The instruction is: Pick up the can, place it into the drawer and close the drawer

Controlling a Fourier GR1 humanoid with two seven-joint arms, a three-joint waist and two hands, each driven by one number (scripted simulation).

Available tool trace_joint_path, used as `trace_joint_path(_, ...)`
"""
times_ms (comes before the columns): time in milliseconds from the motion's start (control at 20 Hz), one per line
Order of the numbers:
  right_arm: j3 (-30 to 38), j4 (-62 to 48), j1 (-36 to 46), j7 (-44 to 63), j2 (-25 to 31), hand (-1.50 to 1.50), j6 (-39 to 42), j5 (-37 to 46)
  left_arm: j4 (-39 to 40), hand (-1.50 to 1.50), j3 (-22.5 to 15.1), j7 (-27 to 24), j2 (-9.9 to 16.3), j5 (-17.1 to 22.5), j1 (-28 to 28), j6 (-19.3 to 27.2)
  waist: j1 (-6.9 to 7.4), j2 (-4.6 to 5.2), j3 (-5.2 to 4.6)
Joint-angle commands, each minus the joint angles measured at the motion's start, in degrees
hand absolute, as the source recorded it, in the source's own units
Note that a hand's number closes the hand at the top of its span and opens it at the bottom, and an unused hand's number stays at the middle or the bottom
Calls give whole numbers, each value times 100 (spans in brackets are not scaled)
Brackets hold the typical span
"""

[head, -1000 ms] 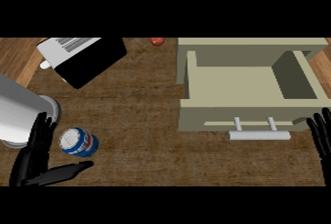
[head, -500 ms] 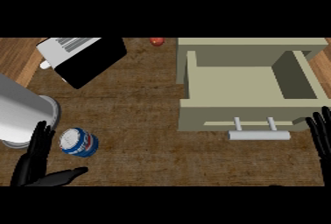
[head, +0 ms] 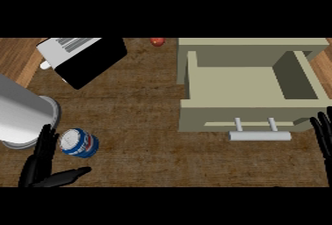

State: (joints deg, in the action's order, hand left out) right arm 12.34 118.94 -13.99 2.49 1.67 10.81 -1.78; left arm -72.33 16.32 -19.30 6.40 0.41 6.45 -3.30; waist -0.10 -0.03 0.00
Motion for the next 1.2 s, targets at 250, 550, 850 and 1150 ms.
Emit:
trace_joint_path(250, -294, -329, -235, -545, -158, -150, -9, 222, 791, -150, 164, -360, 214, 191, -364, -106, -6, 1, 0)
trace_joint_path(550, 113, 393, -386, 98, -137, -150, 187, -239, 1408, -150, 157, -460, 366, 177, -817, -42, -21, 0, -1)
trace_joint_path(850, 624, 19, 162, 248, 269, -150, 294, -594, 1613, -150, 4, -528, 130, 133, -1166, 323, -17, 3, -1)
trace_joint_path(1150, 328, 228, -39, 200, 59, -150, 232, -335, 2557, -150, 164, -822, 445, 239, -1642, 223, -26, 5, -2)
